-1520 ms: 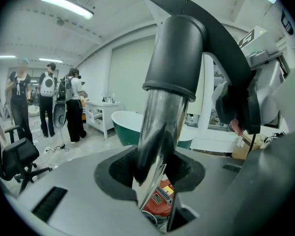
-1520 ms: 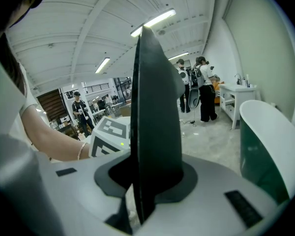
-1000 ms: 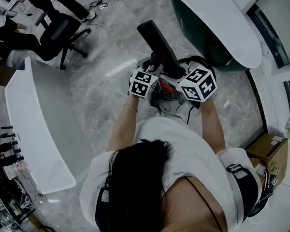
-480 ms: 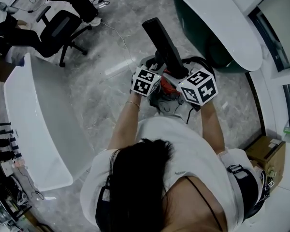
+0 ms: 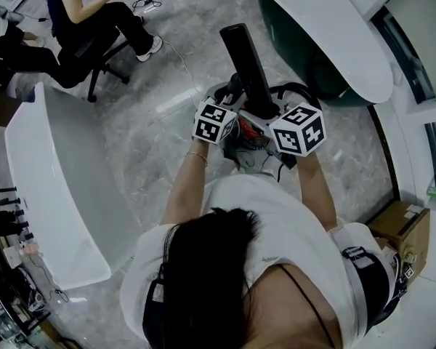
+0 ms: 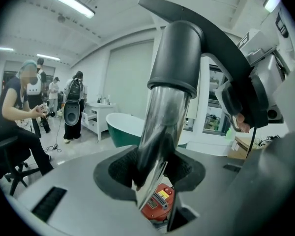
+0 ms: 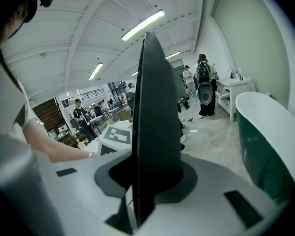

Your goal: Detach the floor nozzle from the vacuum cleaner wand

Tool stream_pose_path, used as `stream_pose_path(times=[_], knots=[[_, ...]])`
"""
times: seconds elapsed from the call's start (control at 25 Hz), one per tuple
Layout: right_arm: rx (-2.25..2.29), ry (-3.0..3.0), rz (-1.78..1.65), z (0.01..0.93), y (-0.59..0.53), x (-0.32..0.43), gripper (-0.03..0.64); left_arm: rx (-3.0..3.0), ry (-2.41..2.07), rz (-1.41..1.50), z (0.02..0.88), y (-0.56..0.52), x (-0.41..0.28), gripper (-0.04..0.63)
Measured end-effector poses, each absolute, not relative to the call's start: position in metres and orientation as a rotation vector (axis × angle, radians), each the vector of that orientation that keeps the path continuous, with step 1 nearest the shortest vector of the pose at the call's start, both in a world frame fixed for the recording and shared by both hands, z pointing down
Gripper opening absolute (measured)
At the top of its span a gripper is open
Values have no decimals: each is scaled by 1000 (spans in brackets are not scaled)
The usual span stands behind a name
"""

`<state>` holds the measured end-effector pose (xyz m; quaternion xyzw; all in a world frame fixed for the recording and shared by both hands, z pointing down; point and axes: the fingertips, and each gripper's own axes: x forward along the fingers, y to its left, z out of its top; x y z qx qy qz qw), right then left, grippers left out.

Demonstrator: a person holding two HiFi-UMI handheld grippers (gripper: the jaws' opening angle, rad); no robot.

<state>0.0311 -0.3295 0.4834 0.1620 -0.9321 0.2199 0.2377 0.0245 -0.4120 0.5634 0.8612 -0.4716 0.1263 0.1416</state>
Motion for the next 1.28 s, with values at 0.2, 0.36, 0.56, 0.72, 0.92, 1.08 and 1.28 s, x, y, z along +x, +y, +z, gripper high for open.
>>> stream_pose_path(times=[0.2, 0.36, 0.56, 0.72, 0.92, 1.08, 1.28], knots=[[471, -2556, 599, 484, -332, 34, 100, 2476, -1355, 341, 563, -415, 28, 153], [483, -2649, 586, 467, -334, 33, 100, 2412, -1404, 271, 563, -420, 19, 161], [525, -2786, 466, 406, -359, 39, 97, 2371, -1433, 289, 563, -423, -13, 158], [514, -2819, 453, 395, -354, 38, 98, 2369, -1438, 259, 562, -422, -9, 160], [487, -2851, 528, 397, -346, 35, 98, 2363, -1436, 258, 561, -421, -12, 160], [534, -2840, 552, 401, -348, 36, 98, 2359, -1443, 245, 560, -420, -13, 160], [622, -2828, 559, 407, -353, 38, 98, 2344, -1459, 228, 560, -421, -15, 163]])
